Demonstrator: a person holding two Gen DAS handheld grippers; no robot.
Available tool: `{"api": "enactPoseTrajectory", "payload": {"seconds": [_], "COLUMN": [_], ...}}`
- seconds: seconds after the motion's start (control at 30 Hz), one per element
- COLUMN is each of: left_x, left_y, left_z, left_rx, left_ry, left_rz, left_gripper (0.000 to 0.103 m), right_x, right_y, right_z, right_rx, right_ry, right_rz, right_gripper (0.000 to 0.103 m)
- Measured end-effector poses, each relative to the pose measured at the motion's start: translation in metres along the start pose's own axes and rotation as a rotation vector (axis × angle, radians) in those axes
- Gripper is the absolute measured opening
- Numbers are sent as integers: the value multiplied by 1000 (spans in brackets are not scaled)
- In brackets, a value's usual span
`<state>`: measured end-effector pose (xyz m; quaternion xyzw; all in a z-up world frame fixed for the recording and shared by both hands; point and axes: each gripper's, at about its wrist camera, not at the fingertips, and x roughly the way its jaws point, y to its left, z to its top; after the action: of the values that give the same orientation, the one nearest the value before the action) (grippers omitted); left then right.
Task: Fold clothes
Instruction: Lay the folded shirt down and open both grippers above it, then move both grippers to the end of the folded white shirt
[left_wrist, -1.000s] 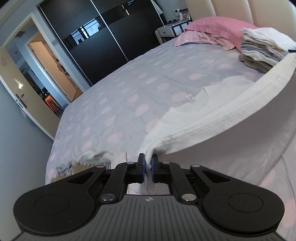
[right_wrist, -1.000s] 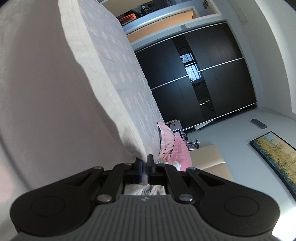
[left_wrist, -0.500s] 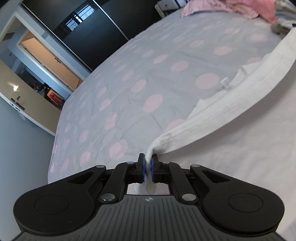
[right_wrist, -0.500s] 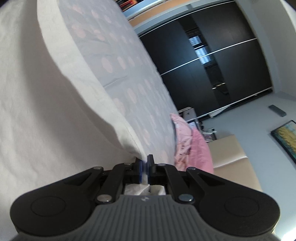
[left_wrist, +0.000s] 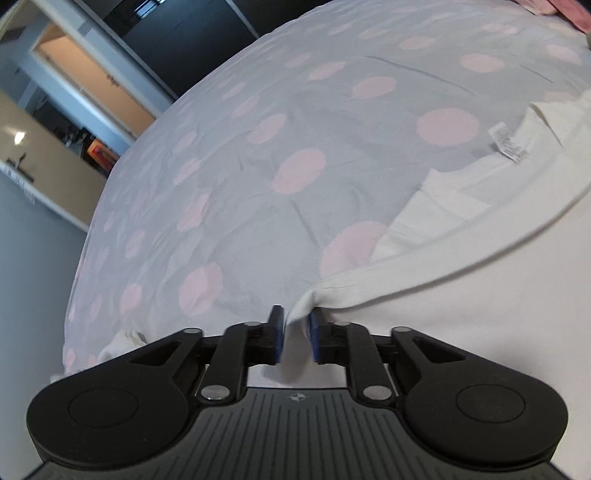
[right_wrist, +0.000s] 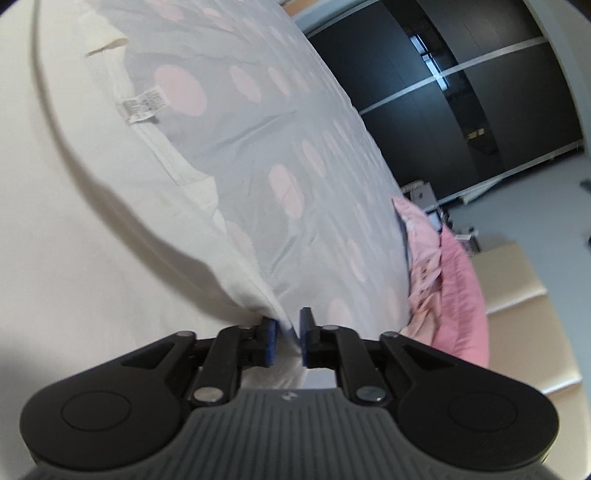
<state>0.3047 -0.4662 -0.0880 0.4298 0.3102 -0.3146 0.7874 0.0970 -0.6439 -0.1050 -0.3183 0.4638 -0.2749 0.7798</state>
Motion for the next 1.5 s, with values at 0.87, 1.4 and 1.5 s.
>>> {"api": "enactPoseTrajectory", "payload": {"seconds": [0.87,1.4,1.5], "left_x": [-70,-98,-95], "left_y": [49,25,20], "left_z": [-83,-194,-206], "left_rx": [-239,-539,-596], "left_ry": [-50,60,92], "left_rz": [-60,-314,-353], "left_gripper": [25,39,39], "right_x": [-49,-126,-122], "right_y": [-52,-46,-41], "right_z": [-86,-217,-231], "right_rx": [540,1138,1229], "right_ry": [135,206,251], "right_rz": [199,429,477], "right_gripper": [38,58,58]}}
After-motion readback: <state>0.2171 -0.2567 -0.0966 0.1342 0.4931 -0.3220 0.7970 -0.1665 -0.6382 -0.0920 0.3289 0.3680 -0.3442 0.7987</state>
